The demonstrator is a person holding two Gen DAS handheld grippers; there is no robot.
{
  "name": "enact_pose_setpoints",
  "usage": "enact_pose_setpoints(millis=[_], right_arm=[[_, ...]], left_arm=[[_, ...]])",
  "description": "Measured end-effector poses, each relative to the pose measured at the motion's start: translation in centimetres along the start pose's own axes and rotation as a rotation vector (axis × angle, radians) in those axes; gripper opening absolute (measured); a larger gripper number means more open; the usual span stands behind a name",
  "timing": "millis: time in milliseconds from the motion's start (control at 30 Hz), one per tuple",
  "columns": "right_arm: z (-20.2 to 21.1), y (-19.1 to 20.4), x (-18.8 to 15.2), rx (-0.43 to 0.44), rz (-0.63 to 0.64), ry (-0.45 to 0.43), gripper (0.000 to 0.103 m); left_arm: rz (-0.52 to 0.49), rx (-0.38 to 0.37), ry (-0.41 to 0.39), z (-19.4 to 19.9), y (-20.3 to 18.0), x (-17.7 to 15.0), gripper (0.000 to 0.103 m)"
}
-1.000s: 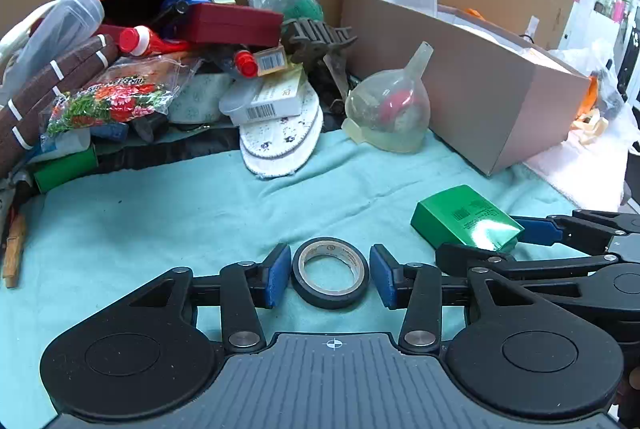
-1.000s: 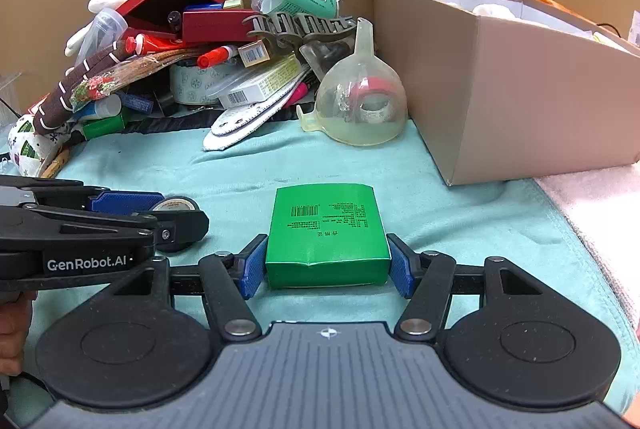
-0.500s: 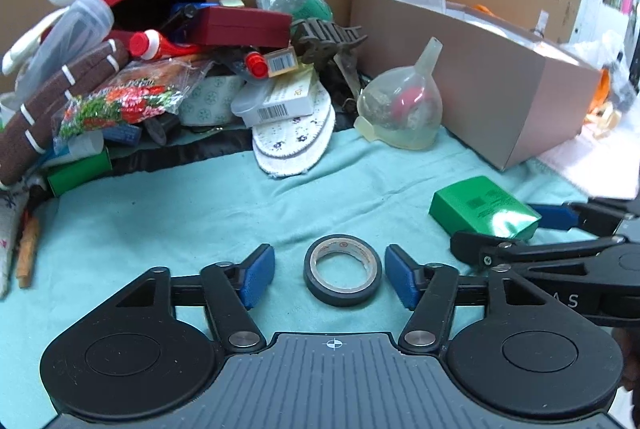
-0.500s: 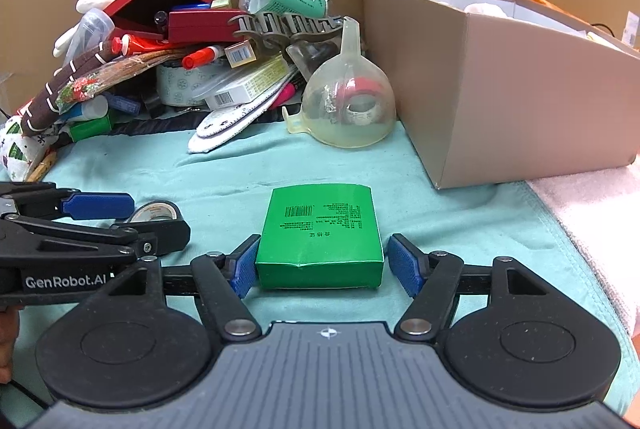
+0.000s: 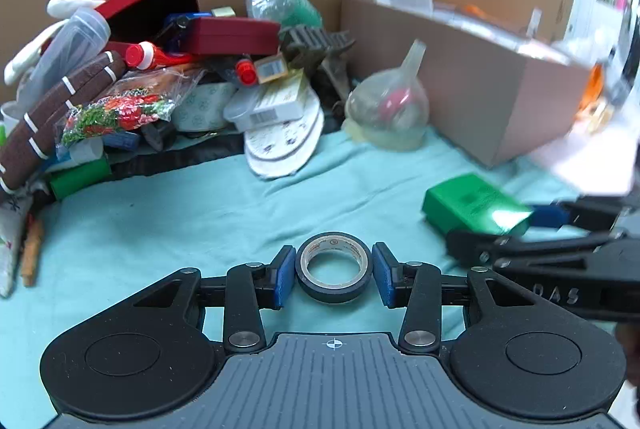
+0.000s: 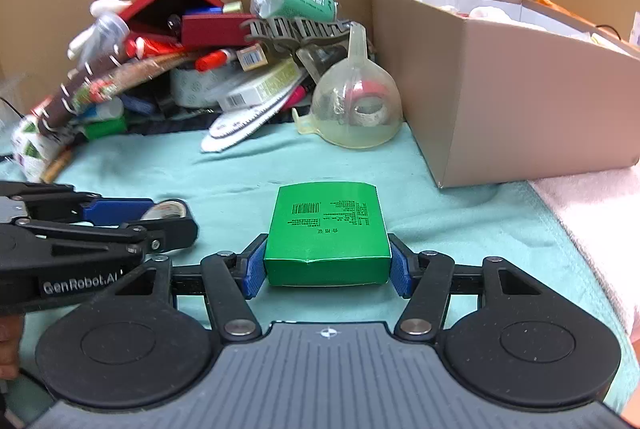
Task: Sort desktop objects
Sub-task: 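Carry the green box and tape roll to the cardboard box with both grippers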
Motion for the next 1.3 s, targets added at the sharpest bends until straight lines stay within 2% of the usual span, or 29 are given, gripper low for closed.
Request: enact_pose_setpoints(millis=[133, 333, 533, 667, 833, 933, 1000, 1133, 1233, 1300], right_arm=[[1.6, -0.1, 0.6, 0.025, -0.001, -0.03, 0.065], [5.1, -1.3, 3.0, 0.041, -0.02, -0.114, 0.065], [8.1, -4.4, 6.7, 0.01, -0.021, -0.218, 0.065], [9.0, -6.9, 9.4, -0.031, -0.026, -0.279, 0.065], [8.7, -10.3, 12.1, -0.094, -0.03, -0.316, 0.065], [7.5, -12.3, 13.4, -0.122, -0.037, -0.305, 0.065], [6.5, -14.0, 14.5, -0.143, -0.057, -0.295, 0.065], [3.6, -16.7, 16.5, -0.229, -0.001, -0.255, 0.065], [1.5, -18.5, 17.7, -0.225, -0.002, -0.21, 0.065], [0.3, -19.6, 18.4, -0.209, -0.025, -0.189, 0.065]], left_arm=[[0.003, -0.03, -0.042, 1.6, -1.2, 1.5, 0.042], [0.002, -0.132, -0.146, 4.2, -4.4, 5.6, 0.043], [-0.019, -0.195, -0.231, 5.3, -8.0, 9.9, 0.043], [-0.009, -0.197, -0.268, 4.8, -9.6, 13.0, 0.044], [0.036, -0.224, -0.261, 2.5, -11.0, 16.3, 0.045], [0.052, -0.217, -0.25, 0.6, -11.8, 18.5, 0.045], [0.027, -0.191, -0.246, -1.0, -12.6, 20.0, 0.045], [0.04, -0.181, -0.207, -4.7, -13.8, 23.0, 0.045], [0.059, -0.171, -0.183, -7.7, -14.5, 24.8, 0.045], [0.051, -0.156, -0.183, -9.5, -14.9, 25.8, 0.049]])
Point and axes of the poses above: each gripper's, at about its wrist camera, not at the fingertips, and z roughly against the way its jaws point, y to its left, x to its top, the point moved 9 cm from there along -z, roughly the way its jaws point, and after that the axes turned 4 degrees about -y, right-handed, at the moved point
